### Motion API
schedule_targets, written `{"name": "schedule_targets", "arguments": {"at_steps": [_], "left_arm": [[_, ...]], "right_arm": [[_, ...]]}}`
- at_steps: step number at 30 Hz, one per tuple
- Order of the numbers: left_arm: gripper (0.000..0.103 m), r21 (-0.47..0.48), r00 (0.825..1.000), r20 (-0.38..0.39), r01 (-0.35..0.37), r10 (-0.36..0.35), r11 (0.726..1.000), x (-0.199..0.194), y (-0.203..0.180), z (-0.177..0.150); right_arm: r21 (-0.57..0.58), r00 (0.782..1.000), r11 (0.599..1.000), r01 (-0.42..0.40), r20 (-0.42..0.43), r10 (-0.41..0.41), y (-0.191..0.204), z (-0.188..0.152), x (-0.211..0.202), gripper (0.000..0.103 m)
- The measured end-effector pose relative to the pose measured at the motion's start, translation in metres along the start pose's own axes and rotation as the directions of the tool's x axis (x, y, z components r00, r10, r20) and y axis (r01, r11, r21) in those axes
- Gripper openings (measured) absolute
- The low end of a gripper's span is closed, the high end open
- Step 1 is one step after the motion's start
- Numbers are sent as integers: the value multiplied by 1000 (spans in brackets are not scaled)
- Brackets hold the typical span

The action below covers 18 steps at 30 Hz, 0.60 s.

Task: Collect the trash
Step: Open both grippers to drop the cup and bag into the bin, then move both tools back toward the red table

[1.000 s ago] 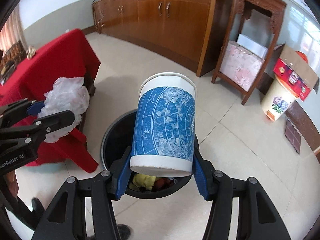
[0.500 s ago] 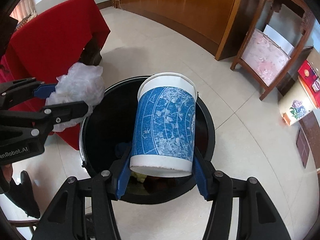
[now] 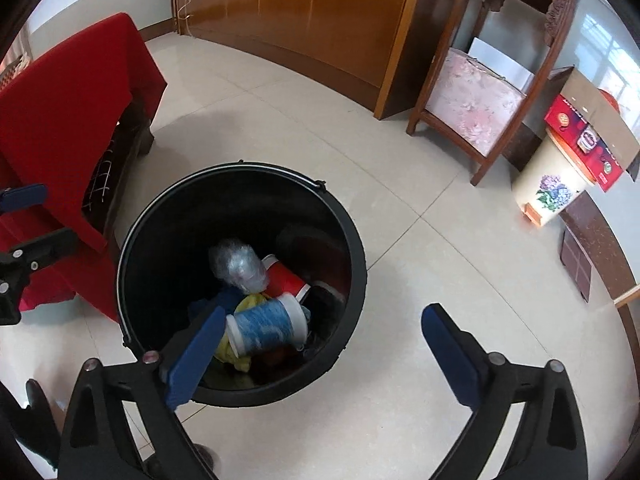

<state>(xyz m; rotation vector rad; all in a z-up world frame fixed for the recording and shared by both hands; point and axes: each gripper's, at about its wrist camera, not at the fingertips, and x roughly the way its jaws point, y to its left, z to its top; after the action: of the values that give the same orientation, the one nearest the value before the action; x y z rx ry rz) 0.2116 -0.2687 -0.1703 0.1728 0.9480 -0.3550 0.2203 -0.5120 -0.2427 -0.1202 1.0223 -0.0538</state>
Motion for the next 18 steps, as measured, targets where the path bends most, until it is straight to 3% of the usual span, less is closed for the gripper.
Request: {"name": "schedule_targets", "arguments": {"at_steps": [18], "left_arm": [[97,-41,993,108,-34,38,999,-70,25,-11]], "right_arm": [[87,991,996,31,130,-42,23,-7,-74,103]]}}
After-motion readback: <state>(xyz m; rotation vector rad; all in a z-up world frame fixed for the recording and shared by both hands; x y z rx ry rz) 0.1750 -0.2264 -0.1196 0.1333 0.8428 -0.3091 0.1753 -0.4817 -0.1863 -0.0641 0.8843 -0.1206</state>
